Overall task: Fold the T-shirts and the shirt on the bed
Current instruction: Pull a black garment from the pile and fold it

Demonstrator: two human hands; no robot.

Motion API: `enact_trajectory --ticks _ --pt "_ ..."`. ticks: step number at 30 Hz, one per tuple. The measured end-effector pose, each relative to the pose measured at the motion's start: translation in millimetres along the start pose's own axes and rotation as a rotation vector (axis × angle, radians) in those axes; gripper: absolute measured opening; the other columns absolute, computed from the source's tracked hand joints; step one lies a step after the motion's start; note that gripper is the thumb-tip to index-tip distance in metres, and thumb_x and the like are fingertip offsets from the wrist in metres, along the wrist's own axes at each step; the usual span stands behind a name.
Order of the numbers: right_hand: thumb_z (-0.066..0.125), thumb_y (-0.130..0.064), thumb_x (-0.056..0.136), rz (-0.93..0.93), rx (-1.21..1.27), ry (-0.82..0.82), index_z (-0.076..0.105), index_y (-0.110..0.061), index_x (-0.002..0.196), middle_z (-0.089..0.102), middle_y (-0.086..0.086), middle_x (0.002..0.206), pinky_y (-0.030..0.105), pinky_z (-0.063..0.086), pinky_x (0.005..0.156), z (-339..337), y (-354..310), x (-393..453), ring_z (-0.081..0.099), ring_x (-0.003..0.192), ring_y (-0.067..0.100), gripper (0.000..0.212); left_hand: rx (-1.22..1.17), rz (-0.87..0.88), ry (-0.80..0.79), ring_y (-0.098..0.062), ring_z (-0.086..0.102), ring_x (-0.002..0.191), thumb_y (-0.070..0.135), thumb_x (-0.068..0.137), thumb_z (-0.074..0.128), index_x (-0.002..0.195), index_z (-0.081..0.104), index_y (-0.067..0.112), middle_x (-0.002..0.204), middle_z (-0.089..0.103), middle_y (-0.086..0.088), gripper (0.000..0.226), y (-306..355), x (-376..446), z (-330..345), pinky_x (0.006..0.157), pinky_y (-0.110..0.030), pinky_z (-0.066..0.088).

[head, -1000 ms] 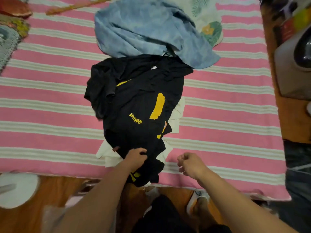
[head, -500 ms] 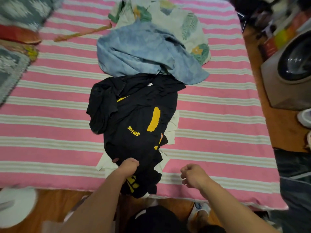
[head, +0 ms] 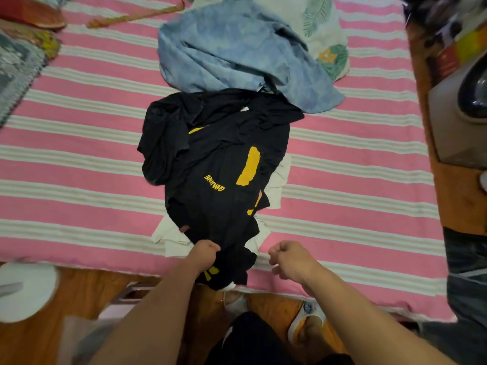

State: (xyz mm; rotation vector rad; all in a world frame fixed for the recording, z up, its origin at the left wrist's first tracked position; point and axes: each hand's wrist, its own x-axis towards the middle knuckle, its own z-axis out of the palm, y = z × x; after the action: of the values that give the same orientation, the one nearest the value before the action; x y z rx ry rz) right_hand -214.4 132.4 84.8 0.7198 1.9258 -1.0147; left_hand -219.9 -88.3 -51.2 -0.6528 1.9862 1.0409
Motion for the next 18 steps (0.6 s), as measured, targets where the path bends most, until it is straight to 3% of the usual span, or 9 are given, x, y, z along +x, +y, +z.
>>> enact_trajectory --ticks 3,4,6,8,9,11,13,16,18 --pt "0.051 -0.004 0.099 -0.019 0.083 0.010 0.065 -0.007 0.100 0.070 0.018 0.108 0.034 0.055 0.073 -3.6 -3.6 -12.9 0.064 0.079 0.021 0.015 -0.060 0.228 0.307 -0.025 0.064 0.101 0.016 0.102 0.051 0.084 0.068 0.017 0.102 0.069 -0.005 0.025 27.0 -46.0 0.8 0.087 -0.035 0.046" --pt "0.052 -0.012 0.101 -0.027 0.204 -0.028 0.065 -0.009 0.106 0.070 0.018 0.110 0.035 0.056 0.076 -6.9 -7.6 -20.0 0.064 0.082 0.021 0.014 -0.115 0.350 0.301 -0.019 0.063 0.097 0.015 0.101 0.053 0.081 0.068 0.016 0.096 0.067 0.000 0.025 43.8 -72.4 2.2 0.086 -0.033 0.044" --pt "0.056 -0.030 0.103 -0.004 0.548 -0.204 0.068 -0.008 0.114 0.072 0.015 0.107 0.040 0.058 0.080 -16.7 -21.1 -36.7 0.065 0.087 0.023 0.028 -0.088 0.670 0.067 -0.005 0.060 0.089 0.012 0.097 0.057 0.080 0.071 0.014 0.086 0.062 0.011 0.022 79.7 -130.2 8.0 0.085 -0.027 0.042" --pt "0.059 -0.033 0.102 0.053 0.769 -0.279 0.071 0.000 0.109 0.071 0.017 0.093 0.040 0.059 0.076 -30.3 -28.2 -46.4 0.066 0.081 0.026 0.036 0.050 0.918 -0.199 0.003 0.056 0.087 0.017 0.096 0.059 0.086 0.074 0.014 0.083 0.059 0.017 0.018 104.2 -181.7 20.6 0.094 -0.023 0.039" --pt "0.058 -0.028 0.102 0.055 0.788 -0.202 0.068 0.002 0.105 0.069 0.016 0.082 0.037 0.058 0.068 -39.0 -28.4 -45.9 0.064 0.070 0.025 0.031 0.110 1.001 -0.264 0.005 0.055 0.090 0.020 0.097 0.059 0.092 0.075 0.016 0.086 0.061 0.018 0.016 111.4 -194.5 27.6 0.100 -0.023 0.038" --pt "0.059 -0.024 0.099 -0.007 0.669 0.155 0.062 0.000 0.104 0.059 0.010 0.068 0.035 0.052 0.054 -60.1 -20.8 -44.5 0.054 0.054 0.023 0.025 0.135 1.027 -0.269 0.003 0.057 0.106 0.024 0.098 0.060 0.113 0.072 0.023 0.110 0.064 0.017 0.019 117.2 -199.7 31.4 0.105 -0.024 0.041" --pt "0.058 -0.037 0.085 -0.049 0.376 0.516 0.062 -0.008 0.103 0.060 0.012 0.073 0.048 0.054 0.060 -88.7 -5.6 -47.4 0.057 0.061 0.032 0.035 0.080 0.917 -0.171 0.001 0.055 0.114 0.025 0.097 0.059 0.130 0.060 0.033 0.133 0.051 0.018 0.034 113.0 -189.7 28.9 0.103 -0.029 0.046" --pt "0.049 -0.023 0.094 -0.080 -0.054 0.710 0.055 -0.014 0.095 0.060 0.012 0.081 0.037 0.041 0.056 -117.4 4.8 -80.1 0.056 0.069 0.036 0.011 0.055 0.727 -0.088 -0.005 0.053 0.116 0.026 0.094 0.060 0.146 0.038 0.043 0.142 0.034 0.015 0.059 101.9 -173.3 23.7 0.094 -0.040 0.053" --pt "0.052 -0.013 0.092 -0.242 -0.121 0.761 0.053 -0.011 0.088 0.059 0.015 0.088 0.035 0.036 0.058 -121.7 1.4 -94.5 0.056 0.074 0.037 0.005 0.097 0.717 -0.113 -0.011 0.042 0.135 0.034 0.091 0.069 0.155 0.016 0.048 0.156 0.017 0.015 0.085 104.8 -176.2 22.6 0.105 -0.040 0.048"
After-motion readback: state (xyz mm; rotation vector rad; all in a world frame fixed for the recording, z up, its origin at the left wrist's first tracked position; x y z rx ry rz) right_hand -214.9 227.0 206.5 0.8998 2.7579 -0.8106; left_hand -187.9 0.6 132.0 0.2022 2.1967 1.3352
